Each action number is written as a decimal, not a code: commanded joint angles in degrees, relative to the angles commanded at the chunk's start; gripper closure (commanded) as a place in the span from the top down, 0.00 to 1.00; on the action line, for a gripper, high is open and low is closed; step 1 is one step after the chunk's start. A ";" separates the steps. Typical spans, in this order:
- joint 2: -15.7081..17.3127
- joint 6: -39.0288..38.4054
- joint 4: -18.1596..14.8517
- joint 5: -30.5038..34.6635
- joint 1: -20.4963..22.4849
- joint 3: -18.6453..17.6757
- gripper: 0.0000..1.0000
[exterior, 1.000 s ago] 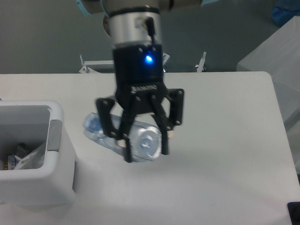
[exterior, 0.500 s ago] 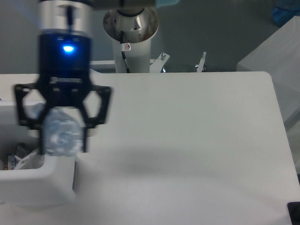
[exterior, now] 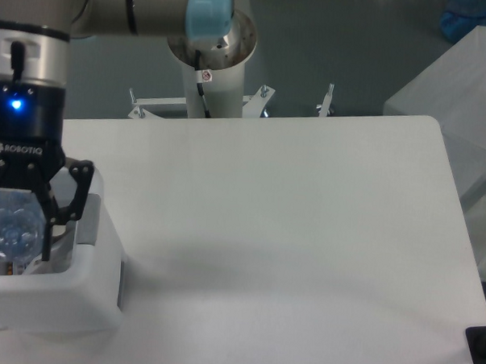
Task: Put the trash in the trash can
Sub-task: 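Lower the bottle into the bin and open the gripper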
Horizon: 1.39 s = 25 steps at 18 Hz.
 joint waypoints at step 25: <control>0.88 21.14 -0.70 1.23 8.78 -3.07 1.00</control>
